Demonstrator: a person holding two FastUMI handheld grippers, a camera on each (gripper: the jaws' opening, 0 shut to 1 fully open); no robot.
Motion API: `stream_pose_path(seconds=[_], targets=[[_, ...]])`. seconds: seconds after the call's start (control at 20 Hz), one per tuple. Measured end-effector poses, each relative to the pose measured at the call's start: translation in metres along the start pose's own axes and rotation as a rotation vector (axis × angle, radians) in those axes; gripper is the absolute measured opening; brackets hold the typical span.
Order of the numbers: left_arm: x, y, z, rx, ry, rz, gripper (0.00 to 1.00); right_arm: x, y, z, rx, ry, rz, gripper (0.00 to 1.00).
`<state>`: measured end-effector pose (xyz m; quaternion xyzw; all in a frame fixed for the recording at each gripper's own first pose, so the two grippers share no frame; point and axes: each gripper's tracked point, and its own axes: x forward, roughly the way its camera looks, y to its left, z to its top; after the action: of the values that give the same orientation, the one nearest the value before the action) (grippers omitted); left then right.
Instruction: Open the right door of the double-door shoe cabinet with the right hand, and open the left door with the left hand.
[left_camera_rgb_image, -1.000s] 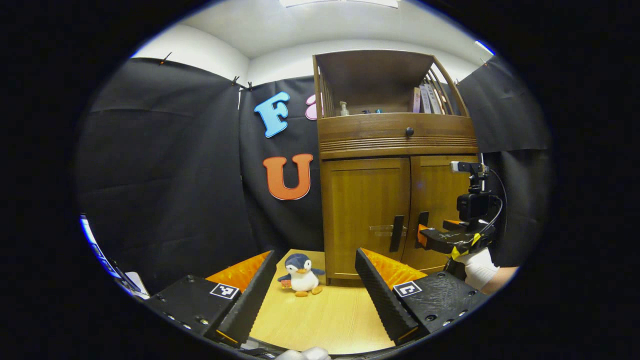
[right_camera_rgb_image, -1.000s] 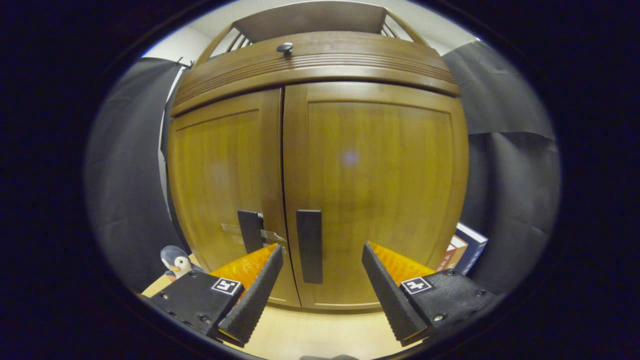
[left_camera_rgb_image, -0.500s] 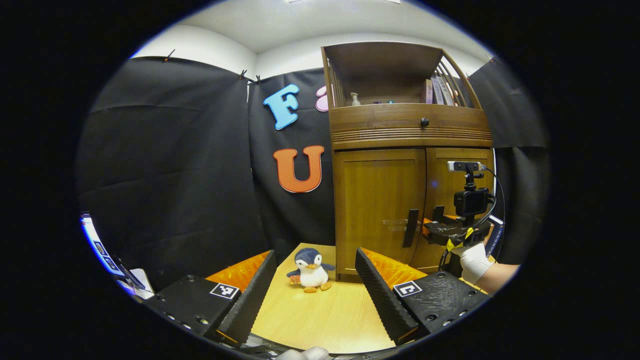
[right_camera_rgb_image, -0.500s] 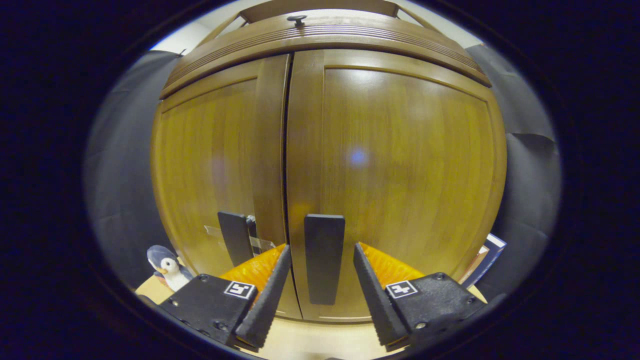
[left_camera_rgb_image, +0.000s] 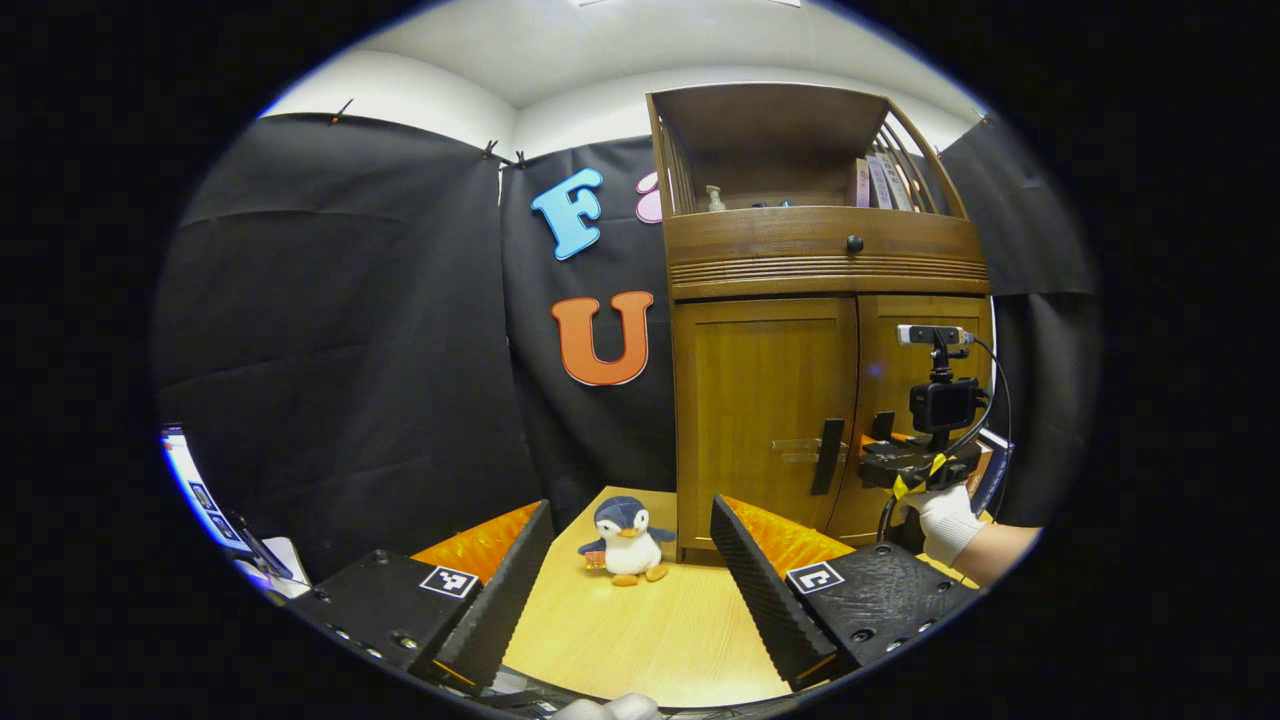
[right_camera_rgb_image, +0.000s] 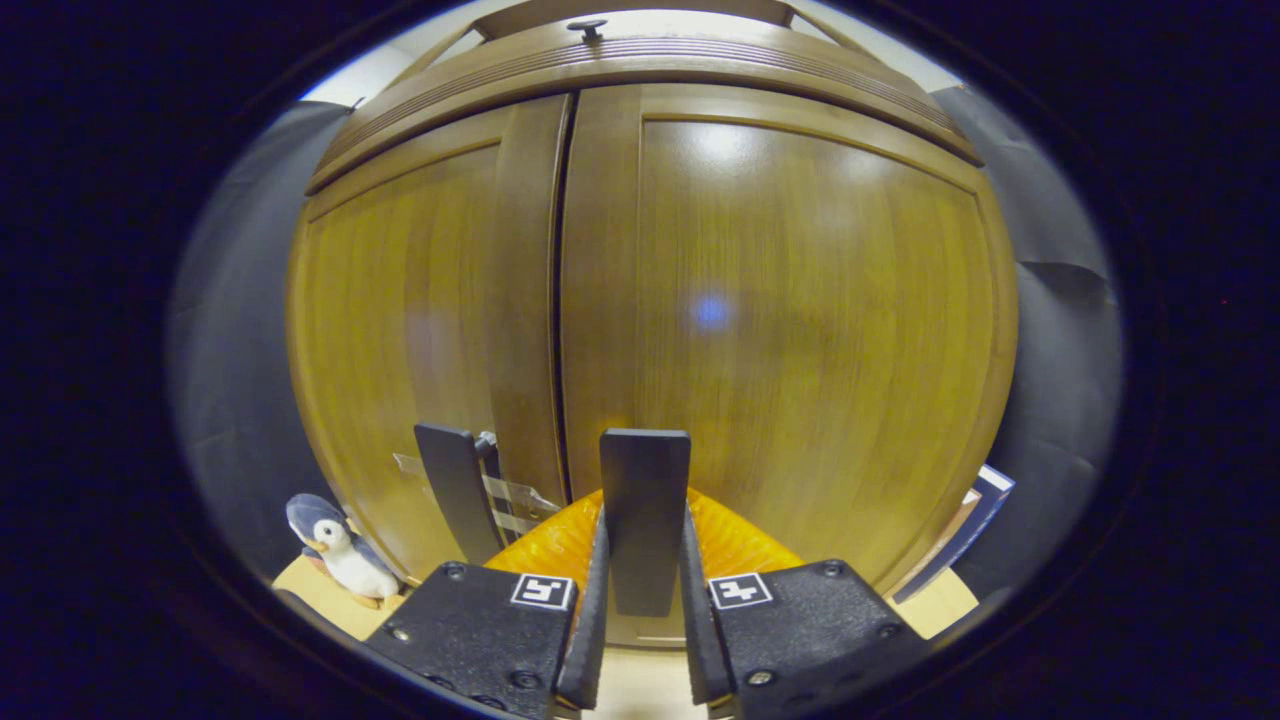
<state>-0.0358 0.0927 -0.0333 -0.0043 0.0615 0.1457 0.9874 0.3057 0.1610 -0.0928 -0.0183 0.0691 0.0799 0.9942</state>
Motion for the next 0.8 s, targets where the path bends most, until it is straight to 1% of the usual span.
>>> stream_pose_path(seconds=[0.2,0.65,0.7,0.8], targets=[[-0.004,-0.006,0.003,-0.009,-0.010,-0.020,0.96,-0.008,0.000,-0.002,0.004,0.020,0.022,0.34],[-0.014,-0.022,-0.003,-0.017,-0.013,-0.081,0.96,-0.063,-0.010,-0.012,0.005,0.025,0.058,0.34],[-0.015,-0.024,-0.004,-0.020,-0.010,-0.088,1.00,-0.070,-0.011,-0.014,0.005,0.026,0.059,0.34],[-0.018,-0.028,-0.005,-0.026,-0.009,-0.106,1.00,-0.083,-0.016,-0.018,0.007,0.029,0.063,0.34]])
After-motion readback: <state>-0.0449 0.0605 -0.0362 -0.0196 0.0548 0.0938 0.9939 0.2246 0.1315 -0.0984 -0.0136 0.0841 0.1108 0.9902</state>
